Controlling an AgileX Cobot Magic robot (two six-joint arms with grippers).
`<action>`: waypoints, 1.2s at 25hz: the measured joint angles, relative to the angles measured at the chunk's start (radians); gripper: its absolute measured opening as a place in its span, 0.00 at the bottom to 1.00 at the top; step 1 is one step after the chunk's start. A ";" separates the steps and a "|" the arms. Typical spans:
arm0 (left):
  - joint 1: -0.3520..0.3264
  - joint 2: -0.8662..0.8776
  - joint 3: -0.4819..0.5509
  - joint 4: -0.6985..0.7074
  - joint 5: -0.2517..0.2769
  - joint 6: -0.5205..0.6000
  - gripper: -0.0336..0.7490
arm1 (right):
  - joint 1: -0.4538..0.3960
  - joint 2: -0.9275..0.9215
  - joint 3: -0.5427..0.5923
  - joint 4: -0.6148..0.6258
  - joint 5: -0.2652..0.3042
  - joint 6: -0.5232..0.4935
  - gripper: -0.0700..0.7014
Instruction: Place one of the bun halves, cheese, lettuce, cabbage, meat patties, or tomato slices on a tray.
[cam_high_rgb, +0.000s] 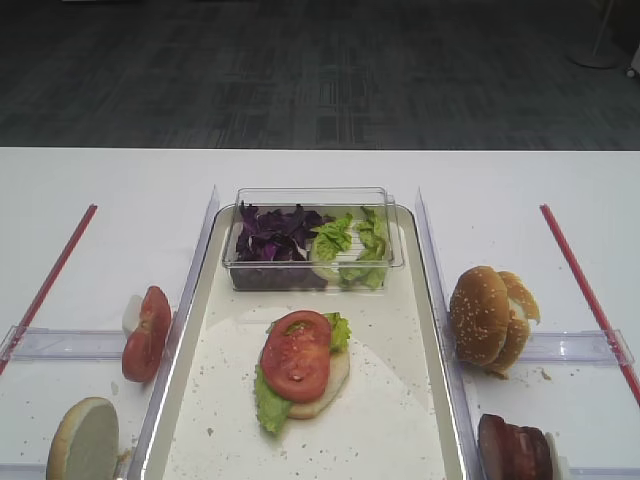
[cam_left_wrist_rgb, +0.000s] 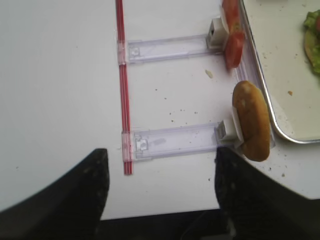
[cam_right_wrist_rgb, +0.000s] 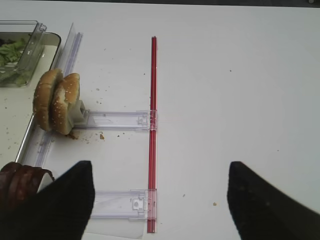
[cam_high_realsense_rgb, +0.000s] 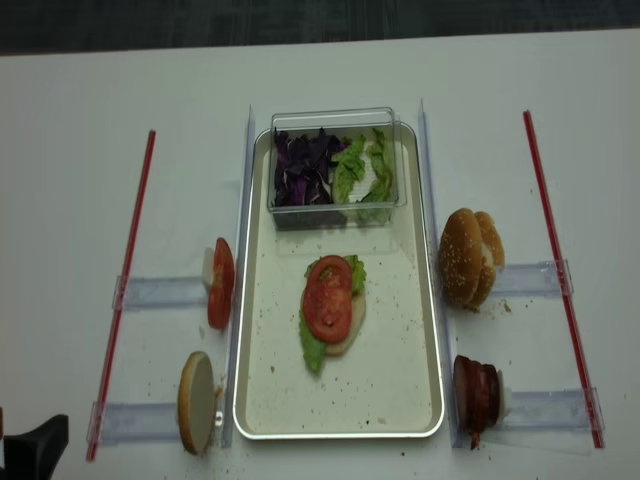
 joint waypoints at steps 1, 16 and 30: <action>0.000 -0.021 0.008 0.000 -0.002 -0.002 0.58 | 0.000 0.000 0.000 0.000 0.000 0.000 0.83; 0.000 -0.255 0.023 -0.008 -0.006 -0.004 0.58 | 0.000 0.000 0.000 0.000 0.000 0.000 0.83; 0.000 -0.257 0.023 0.004 -0.004 -0.058 0.58 | 0.000 0.000 0.000 0.000 0.000 0.000 0.83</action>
